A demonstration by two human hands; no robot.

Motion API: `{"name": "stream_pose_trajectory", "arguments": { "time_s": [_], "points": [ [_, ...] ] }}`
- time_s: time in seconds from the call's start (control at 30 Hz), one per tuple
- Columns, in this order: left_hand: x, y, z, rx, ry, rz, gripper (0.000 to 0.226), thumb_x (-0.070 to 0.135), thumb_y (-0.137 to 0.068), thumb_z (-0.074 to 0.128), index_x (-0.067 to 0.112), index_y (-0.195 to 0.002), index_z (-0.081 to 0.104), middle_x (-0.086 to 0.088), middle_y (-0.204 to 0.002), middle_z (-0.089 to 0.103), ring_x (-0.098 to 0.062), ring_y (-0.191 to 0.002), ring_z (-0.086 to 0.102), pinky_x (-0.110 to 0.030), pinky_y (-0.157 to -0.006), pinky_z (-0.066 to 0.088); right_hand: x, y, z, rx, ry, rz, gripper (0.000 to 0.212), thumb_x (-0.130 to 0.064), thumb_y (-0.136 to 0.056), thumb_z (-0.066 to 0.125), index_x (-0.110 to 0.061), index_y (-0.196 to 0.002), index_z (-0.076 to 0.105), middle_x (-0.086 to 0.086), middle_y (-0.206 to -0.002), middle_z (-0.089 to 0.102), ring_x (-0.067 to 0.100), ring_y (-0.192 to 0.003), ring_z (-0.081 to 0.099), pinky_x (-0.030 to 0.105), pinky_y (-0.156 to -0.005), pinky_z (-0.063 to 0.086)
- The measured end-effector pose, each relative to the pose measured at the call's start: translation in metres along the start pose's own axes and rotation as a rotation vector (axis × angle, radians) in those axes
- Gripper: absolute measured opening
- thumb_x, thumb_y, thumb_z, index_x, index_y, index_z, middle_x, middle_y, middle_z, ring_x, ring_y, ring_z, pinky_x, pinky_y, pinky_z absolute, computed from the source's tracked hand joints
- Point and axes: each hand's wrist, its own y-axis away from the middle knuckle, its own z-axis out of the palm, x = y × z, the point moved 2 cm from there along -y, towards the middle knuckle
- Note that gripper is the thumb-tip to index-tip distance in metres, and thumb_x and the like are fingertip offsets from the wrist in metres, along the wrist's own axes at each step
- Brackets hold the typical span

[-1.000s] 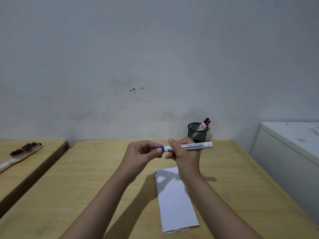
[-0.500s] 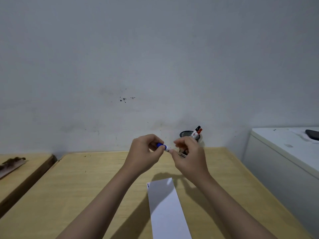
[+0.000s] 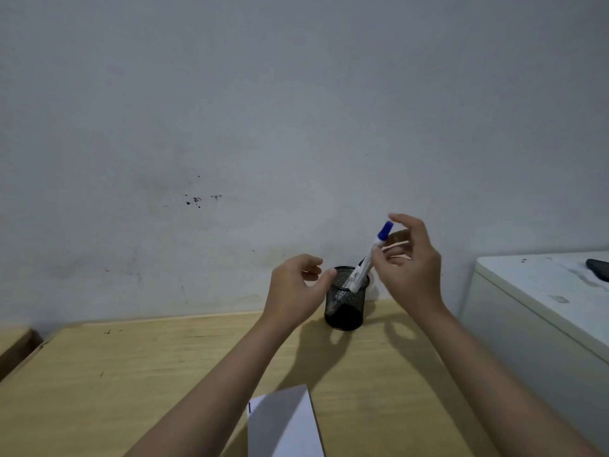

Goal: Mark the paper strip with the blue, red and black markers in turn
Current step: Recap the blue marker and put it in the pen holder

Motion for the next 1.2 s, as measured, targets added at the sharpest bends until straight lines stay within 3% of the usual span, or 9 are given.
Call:
{"name": "stream_pose_trajectory", "arguments": {
  "time_s": [0.2, 0.3, 0.47, 0.57, 0.73, 0.87, 0.97, 1.1, 1.2],
  "points": [
    [-0.043, -0.019, 0.046, -0.046, -0.175, -0.042, 0.046, 0.038, -0.078, 0.068, 0.008, -0.112, 0.064, -0.007, -0.117, 0.063, -0.022, -0.107, 0.059, -0.034, -0.092, 0.047, 0.048, -0.012, 0.016, 0.056, 0.064, 0.184, 0.035, -0.003, -0.075, 0.068, -0.021, -0.101, 0.053, -0.008, -0.058, 0.06, 0.006, -0.056, 0.062, 0.01, -0.057, 0.046],
    [-0.05, -0.026, 0.058, -0.076, -0.199, -0.047, 0.042, 0.039, -0.08, 0.066, 0.008, -0.109, 0.066, -0.01, -0.113, 0.064, -0.025, -0.105, 0.06, -0.035, -0.09, 0.048, 0.071, -0.005, 0.028, -0.037, 0.13, 0.276, 0.033, -0.004, -0.071, 0.068, -0.021, -0.096, 0.053, 0.004, -0.062, 0.064, 0.014, -0.058, 0.065, 0.021, -0.057, 0.048],
    [-0.055, -0.033, 0.067, -0.042, -0.202, -0.051, 0.04, 0.039, -0.078, 0.069, 0.005, -0.099, 0.07, -0.011, -0.104, 0.067, -0.025, -0.1, 0.061, -0.034, -0.085, 0.049, 0.093, 0.008, 0.036, -0.106, 0.232, 0.326, 0.016, -0.008, -0.073, 0.07, -0.01, -0.08, 0.055, 0.014, -0.062, 0.066, 0.026, -0.063, 0.064, 0.022, -0.056, 0.044],
    [-0.058, -0.034, 0.068, -0.055, -0.206, -0.024, 0.041, 0.041, -0.075, 0.071, 0.006, -0.096, 0.071, -0.01, -0.101, 0.068, -0.024, -0.098, 0.062, -0.034, -0.084, 0.049, 0.101, 0.003, 0.039, -0.07, 0.307, 0.32, 0.016, -0.015, -0.075, 0.069, -0.006, -0.071, 0.056, 0.015, -0.066, 0.066, 0.028, -0.069, 0.064, 0.032, -0.061, 0.047],
    [-0.058, -0.034, 0.068, -0.051, -0.228, 0.021, 0.039, 0.042, -0.074, 0.071, 0.005, -0.088, 0.071, -0.01, -0.094, 0.069, -0.024, -0.09, 0.063, -0.037, -0.081, 0.049, 0.105, -0.014, 0.048, -0.171, 0.493, 0.438, 0.027, -0.029, -0.079, 0.064, -0.007, -0.094, 0.065, 0.013, -0.097, 0.063, 0.03, -0.088, 0.061, 0.036, -0.075, 0.049],
    [-0.058, -0.035, 0.067, -0.057, -0.269, 0.016, 0.041, 0.044, -0.075, 0.07, 0.005, -0.089, 0.071, -0.01, -0.095, 0.069, -0.027, -0.091, 0.062, -0.038, -0.08, 0.049, 0.099, -0.023, 0.055, -0.279, 0.614, 0.539, 0.014, -0.028, -0.074, 0.062, -0.014, -0.074, 0.067, 0.011, -0.095, 0.068, 0.035, -0.091, 0.061, 0.037, -0.079, 0.048],
    [-0.053, -0.033, 0.066, -0.074, -0.358, 0.021, 0.041, 0.048, -0.08, 0.062, 0.009, -0.093, 0.068, -0.008, -0.102, 0.068, -0.029, -0.097, 0.06, -0.037, -0.082, 0.047, 0.087, -0.029, 0.053, -0.255, 0.599, 0.519, 0.011, -0.031, -0.074, 0.068, -0.021, -0.073, 0.066, 0.004, -0.092, 0.069, 0.031, -0.097, 0.061, 0.038, -0.083, 0.042],
    [-0.051, -0.026, 0.062, -0.107, -0.429, -0.023, 0.043, 0.05, -0.084, 0.054, 0.012, -0.101, 0.066, -0.007, -0.106, 0.068, -0.028, -0.101, 0.06, -0.037, -0.083, 0.047, 0.06, -0.036, 0.04, -0.186, 0.428, 0.482, 0.008, -0.027, -0.077, 0.069, -0.02, -0.074, 0.067, -0.004, -0.065, 0.063, 0.024, -0.083, 0.064, 0.039, -0.083, 0.048],
    [-0.039, -0.016, 0.052, -0.042, -0.228, -0.025, 0.031, 0.041, -0.086, 0.056, 0.013, -0.096, 0.066, -0.005, -0.098, 0.068, -0.023, -0.093, 0.063, -0.036, -0.079, 0.049, 0.032, -0.032, 0.021, -0.098, 0.281, 0.395, 0.005, -0.022, -0.077, 0.068, -0.018, -0.075, 0.066, -0.003, -0.058, 0.062, 0.017, -0.067, 0.063, 0.031, -0.068, 0.05]
  ]
}}
